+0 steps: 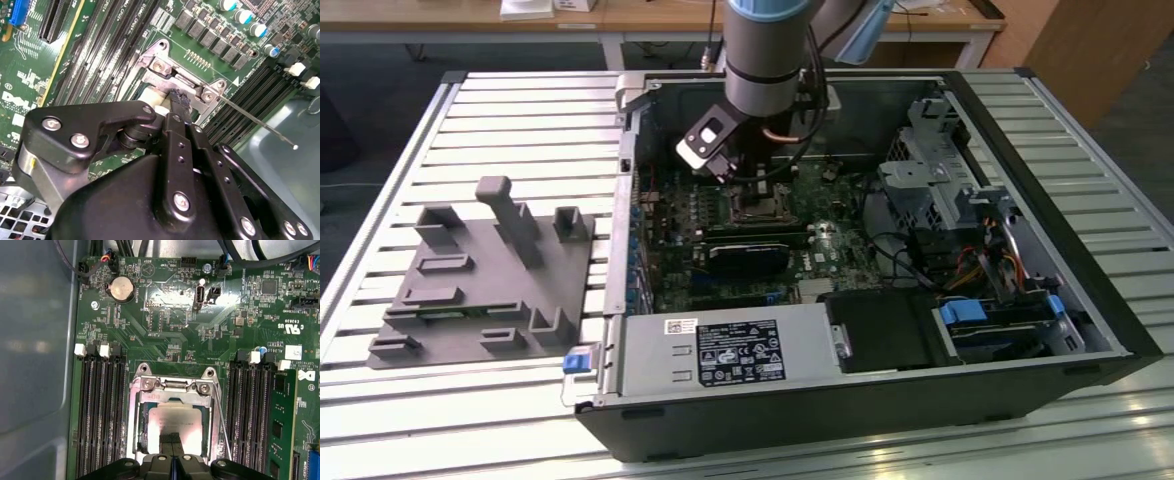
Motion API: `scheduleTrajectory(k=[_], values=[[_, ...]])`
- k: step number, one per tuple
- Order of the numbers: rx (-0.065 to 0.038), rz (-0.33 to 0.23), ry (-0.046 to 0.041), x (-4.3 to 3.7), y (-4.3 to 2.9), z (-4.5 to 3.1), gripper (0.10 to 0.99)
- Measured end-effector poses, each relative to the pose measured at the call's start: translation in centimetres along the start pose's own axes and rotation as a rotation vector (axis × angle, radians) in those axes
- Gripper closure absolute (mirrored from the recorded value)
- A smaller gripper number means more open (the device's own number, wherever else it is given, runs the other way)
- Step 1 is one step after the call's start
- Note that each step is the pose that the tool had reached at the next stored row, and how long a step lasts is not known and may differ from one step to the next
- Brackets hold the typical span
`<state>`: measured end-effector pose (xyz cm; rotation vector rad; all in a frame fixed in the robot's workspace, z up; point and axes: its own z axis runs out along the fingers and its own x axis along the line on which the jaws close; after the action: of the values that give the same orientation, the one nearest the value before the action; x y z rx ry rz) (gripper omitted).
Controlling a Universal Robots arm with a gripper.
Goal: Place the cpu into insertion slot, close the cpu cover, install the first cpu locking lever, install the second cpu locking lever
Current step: 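Close the cpu cover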
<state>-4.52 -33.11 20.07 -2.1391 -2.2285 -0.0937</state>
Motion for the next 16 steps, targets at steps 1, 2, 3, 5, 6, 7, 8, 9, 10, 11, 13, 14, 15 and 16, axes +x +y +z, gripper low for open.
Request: scheduleTrajectory(k=[1, 2, 3, 5, 6, 7, 8, 9, 10, 11, 13, 14, 15, 16], values=[[0.0, 0.0, 0.0, -0.01, 0.07, 0.02, 0.965], [0.0, 0.0, 0.0001, -0.01, 0.18, 0.03, 0.965], [0.0, 0.0, 0.0001, -0.01, 0.3, 0.03, 0.965], [0.0, 0.0, 0.0002, 0.0, 0.47, 0.04, 0.965], [0.0, 0.0, 0.0001, 0.01, 0.54, 0.04, 0.965], [0.0, 0.0, 0.0003, 0.01, 0.55, 0.04, 0.965], [0.0, 0.0, 0.0003, 0.02, 0.55, -0.05, 0.965], [0.0, 0.0, 0.0002, 0.03, 0.55, -0.22, 0.965], [0.0, 0.0, 0.0002, 0.05, 0.55, -0.4, 0.965], [0.0, 0.0, 0.0003, 0.06, 0.55, -0.57, 0.965], [-0.001, 0.0, 0.0005, 0.07, 0.37, -0.64, 0.965], [-0.001, 0.0, 0.0004, 0.08, 0.15, -0.65, 0.965], [-0.001, 0.0, 0.0003, 0.09, -0.09, -0.65, 0.965], [-0.001, 0.0, 0.0003, 0.1, -0.34, -0.65, 0.965]])
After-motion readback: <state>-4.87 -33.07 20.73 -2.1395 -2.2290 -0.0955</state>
